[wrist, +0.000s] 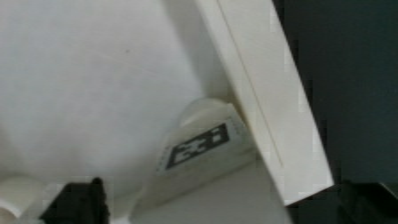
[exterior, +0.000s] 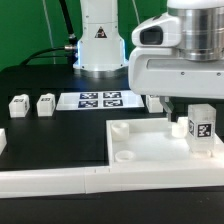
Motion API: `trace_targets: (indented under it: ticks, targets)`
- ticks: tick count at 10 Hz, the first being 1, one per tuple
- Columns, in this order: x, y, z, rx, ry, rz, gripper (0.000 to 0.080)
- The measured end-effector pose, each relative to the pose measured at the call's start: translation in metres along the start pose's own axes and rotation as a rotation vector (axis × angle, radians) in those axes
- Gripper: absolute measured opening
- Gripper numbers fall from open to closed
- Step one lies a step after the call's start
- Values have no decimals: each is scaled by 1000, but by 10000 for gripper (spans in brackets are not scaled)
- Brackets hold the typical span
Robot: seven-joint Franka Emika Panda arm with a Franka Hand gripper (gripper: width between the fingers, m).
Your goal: Assemble square table
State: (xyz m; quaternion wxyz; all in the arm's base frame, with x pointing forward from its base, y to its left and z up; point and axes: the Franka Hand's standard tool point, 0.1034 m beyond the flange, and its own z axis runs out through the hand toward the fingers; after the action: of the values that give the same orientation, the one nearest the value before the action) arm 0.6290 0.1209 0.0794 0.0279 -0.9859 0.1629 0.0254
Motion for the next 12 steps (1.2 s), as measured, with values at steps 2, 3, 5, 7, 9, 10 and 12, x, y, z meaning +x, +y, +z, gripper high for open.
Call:
trace_targets:
  ticks: [2,3,5,7,9,10,12]
  targets:
    - [-3,-6,-1,-17,8,-122,649]
    - [-2,-4,-1,-18,7,-121,649]
    - [-3,-5,0,-17,7,-39,371]
    - [-2,-2,0,-20,7,119,292]
    - [-3,-3,0,-19,7,223,292]
    - [-2,-2,1,-13,6,331,291]
    - [1,1,1,29,-15,582,291]
